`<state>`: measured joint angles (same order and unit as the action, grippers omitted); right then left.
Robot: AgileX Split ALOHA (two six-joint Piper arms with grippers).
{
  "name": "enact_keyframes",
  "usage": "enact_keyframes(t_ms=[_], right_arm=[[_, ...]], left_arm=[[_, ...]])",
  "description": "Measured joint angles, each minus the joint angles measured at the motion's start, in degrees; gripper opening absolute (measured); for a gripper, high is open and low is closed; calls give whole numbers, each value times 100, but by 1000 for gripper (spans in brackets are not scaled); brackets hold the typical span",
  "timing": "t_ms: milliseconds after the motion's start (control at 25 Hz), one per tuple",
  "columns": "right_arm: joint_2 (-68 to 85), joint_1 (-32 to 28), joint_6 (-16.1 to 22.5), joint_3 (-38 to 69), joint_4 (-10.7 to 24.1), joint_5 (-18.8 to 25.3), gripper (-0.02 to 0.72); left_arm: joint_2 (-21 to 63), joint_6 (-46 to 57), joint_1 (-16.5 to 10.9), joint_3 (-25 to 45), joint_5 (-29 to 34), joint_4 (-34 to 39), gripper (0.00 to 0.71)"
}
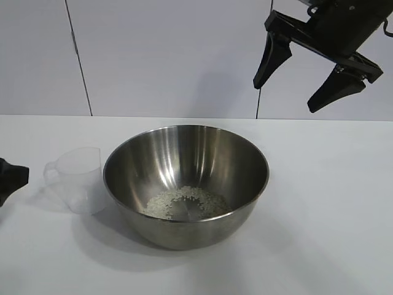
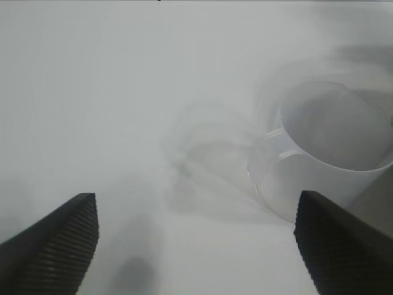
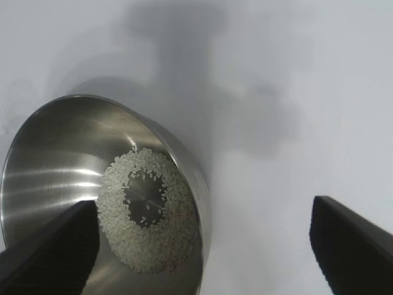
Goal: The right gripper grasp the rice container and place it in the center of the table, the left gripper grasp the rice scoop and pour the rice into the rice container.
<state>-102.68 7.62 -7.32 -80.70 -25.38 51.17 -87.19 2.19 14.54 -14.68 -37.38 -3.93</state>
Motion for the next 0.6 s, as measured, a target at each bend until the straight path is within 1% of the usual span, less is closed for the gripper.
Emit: enact_keyframes(t_ms=[80,160,200,360,440,560,600], right_arm=[[0,0,0,0,0,0,639],[0,0,0,0,0,0,639],[0,0,0,0,0,0,641],[0,0,20,0,0,0,676],[0,0,20,0,0,0,683],[0,0,20,0,-21,0,684],[0,0,20,0,-53,5,684]], left_arm=[[498,5,0,-475,1180,5,629],[940,5,0,-1145,2832,17,629],[1055,5,0,-1577,3638,17,629],[1072,-2,0,-3334,6170,10,633],[893,-71,0,-4167,7166,-90,648],[548,-332,0,-5105,8116,-504,678],[449,-451,0,-5309,8352,-689,682]])
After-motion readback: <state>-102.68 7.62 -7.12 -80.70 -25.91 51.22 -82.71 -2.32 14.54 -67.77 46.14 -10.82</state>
